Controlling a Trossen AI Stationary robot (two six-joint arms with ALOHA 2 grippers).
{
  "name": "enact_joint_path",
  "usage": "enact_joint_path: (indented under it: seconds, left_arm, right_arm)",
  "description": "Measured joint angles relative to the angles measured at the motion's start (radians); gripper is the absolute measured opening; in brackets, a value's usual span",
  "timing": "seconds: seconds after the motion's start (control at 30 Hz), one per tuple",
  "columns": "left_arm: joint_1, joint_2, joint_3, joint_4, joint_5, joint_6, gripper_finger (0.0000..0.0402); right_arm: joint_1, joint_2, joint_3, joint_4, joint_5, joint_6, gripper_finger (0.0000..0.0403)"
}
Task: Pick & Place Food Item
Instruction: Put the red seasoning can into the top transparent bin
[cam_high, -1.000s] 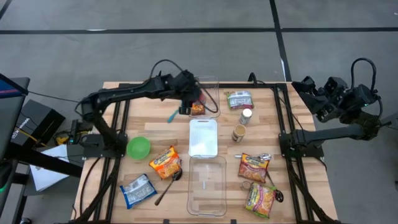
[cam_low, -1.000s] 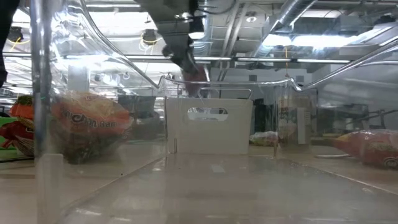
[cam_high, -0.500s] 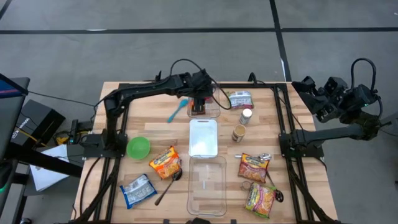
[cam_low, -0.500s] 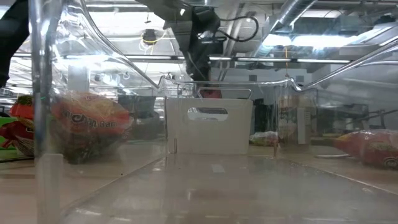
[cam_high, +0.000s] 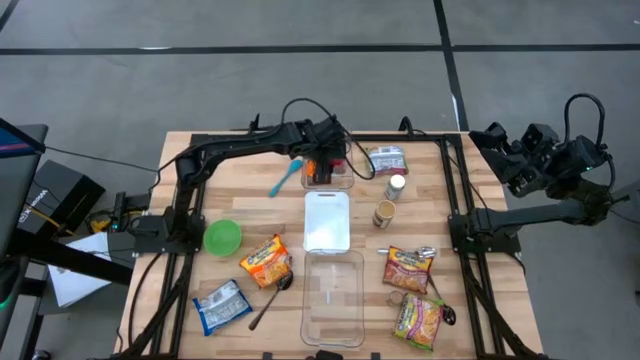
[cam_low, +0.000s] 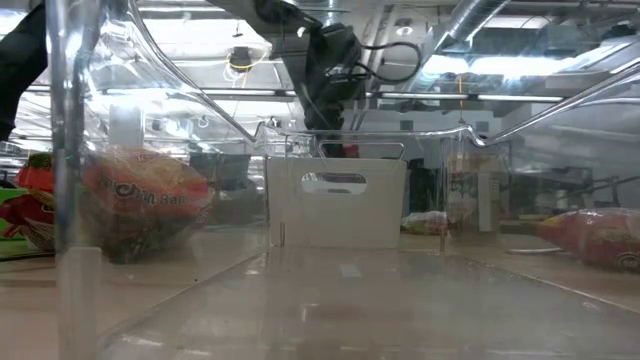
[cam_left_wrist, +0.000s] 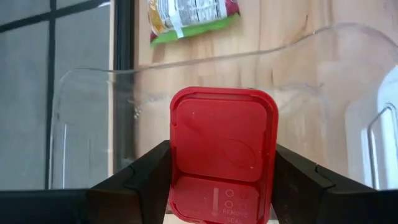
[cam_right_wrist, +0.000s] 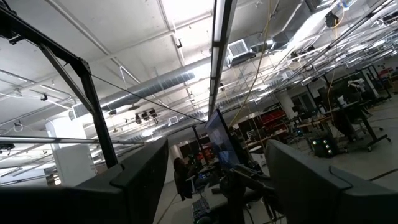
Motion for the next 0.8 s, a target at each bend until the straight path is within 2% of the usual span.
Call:
enact_joint_path:
  seconds: [0.47,0.8]
  left_arm:
    - [-0.003,0.056,0.000,0.033,-0.011,-0.001,0.0211]
    - [0.042,0.056,0.000,0.066,-0.015,0.026,0.0211]
  right_arm:
    - [0.000,0.000,0.000,0.000,0.000,-0.003,0.0263]
    - [0.000,0.000,0.000,0.000,0.000,0.000,0.0263]
